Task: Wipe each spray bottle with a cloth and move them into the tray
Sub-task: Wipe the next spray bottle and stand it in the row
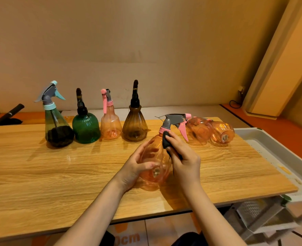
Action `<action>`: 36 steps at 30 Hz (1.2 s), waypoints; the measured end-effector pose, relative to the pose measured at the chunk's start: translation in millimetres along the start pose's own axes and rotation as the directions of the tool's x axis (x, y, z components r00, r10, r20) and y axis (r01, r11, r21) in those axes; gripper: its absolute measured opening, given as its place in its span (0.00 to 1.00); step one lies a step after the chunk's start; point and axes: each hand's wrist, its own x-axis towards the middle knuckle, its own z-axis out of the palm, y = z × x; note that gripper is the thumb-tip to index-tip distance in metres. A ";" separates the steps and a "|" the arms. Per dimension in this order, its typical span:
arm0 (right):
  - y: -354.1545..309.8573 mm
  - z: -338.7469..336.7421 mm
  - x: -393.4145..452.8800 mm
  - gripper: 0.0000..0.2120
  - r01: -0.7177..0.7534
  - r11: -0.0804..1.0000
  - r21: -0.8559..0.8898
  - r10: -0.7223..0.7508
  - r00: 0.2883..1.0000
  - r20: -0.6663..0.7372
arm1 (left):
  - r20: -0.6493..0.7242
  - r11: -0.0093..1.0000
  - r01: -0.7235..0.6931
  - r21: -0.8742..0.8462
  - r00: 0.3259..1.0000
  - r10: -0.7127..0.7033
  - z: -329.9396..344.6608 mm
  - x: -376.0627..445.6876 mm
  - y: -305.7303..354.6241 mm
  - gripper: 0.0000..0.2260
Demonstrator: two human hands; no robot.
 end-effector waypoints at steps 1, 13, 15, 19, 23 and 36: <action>1.1 -0.1 -1.1 0.16 -0.009 1.000 0.011 0.009 1.000 -0.007 | -0.002 1.000 0.004 -0.001 1.000 -0.004 -0.7 0.4 0.0 0.35; 9.2 -1.4 -17.3 0.19 -0.221 0.962 0.162 0.229 0.973 -0.035 | -0.060 0.996 -0.059 0.071 0.996 0.063 0.8 1.9 -4.2 0.35; 9.3 -1.4 -20.5 0.19 -0.241 0.953 0.182 0.246 0.969 -0.004 | -0.095 0.994 -0.077 0.080 0.992 0.084 1.2 2.6 -4.3 0.34; 8.1 2.1 -30.6 0.19 -0.210 0.964 0.163 0.204 0.978 0.048 | -0.121 0.997 -0.080 -0.002 0.989 0.080 -2.6 4.4 -6.0 0.35; 11.6 3.5 -43.9 0.19 -0.185 0.969 0.164 0.175 0.982 0.072 | -0.111 0.993 -0.049 -0.103 0.993 0.037 -5.6 6.3 -6.5 0.35; 8.7 1.2 -47.0 0.17 0.014 0.989 0.146 -0.033 0.991 0.132 | -0.142 0.959 -0.044 -0.280 0.990 0.004 -3.9 5.3 4.2 0.48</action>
